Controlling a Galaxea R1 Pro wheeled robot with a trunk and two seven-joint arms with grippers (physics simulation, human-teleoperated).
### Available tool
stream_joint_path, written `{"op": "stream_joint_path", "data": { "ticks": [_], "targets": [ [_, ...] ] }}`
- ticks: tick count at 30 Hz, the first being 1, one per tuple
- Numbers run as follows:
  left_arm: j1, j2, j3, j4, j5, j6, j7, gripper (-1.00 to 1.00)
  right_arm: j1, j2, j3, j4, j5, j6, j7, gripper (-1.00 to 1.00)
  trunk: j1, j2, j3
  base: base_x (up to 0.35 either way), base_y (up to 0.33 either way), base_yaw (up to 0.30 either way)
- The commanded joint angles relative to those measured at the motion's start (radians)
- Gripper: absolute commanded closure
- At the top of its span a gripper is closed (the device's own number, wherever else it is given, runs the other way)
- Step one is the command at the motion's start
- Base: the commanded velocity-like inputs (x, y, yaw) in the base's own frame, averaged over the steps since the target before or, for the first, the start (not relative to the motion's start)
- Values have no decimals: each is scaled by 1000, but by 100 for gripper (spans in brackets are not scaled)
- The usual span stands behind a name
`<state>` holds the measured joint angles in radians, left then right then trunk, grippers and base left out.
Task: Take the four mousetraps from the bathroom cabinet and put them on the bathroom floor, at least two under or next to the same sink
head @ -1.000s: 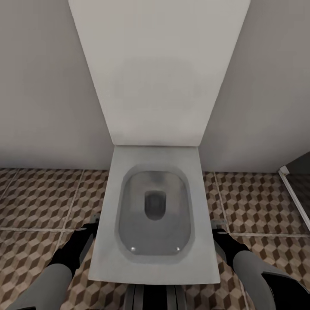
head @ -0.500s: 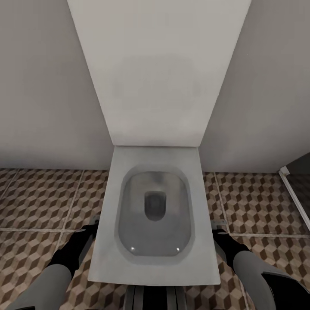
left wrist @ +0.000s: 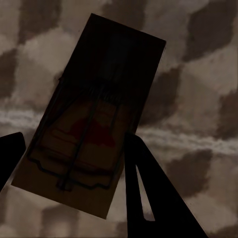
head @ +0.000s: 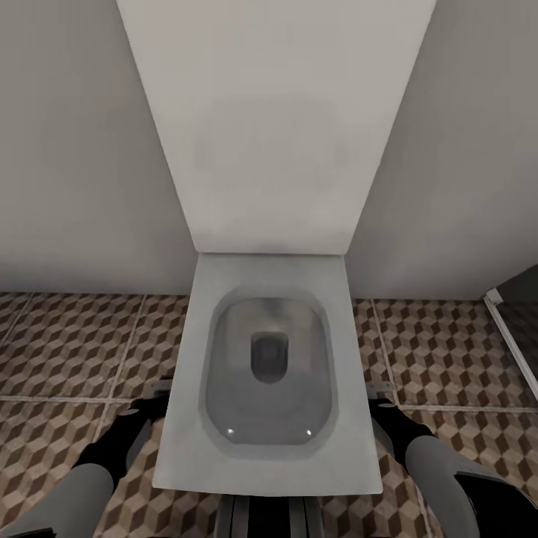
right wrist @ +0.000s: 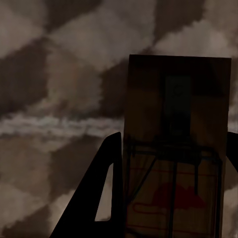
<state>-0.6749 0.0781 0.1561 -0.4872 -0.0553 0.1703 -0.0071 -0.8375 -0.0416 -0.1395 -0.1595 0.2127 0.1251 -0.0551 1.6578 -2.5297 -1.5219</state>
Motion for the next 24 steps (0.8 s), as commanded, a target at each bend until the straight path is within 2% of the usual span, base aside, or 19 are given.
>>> {"op": "stream_joint_path", "data": {
  "ticks": [1,24],
  "targets": [
    [0,1,3,-1,-5,4,-1,100,0,0,-8,-2,10,5,0,100,0,0,-1,0,0,0],
    [0,10,3,36,-2,-13,-2,100,0,1,-8,0,10,4,0,100,0,0,-1,0,0,0]
  ]
}}
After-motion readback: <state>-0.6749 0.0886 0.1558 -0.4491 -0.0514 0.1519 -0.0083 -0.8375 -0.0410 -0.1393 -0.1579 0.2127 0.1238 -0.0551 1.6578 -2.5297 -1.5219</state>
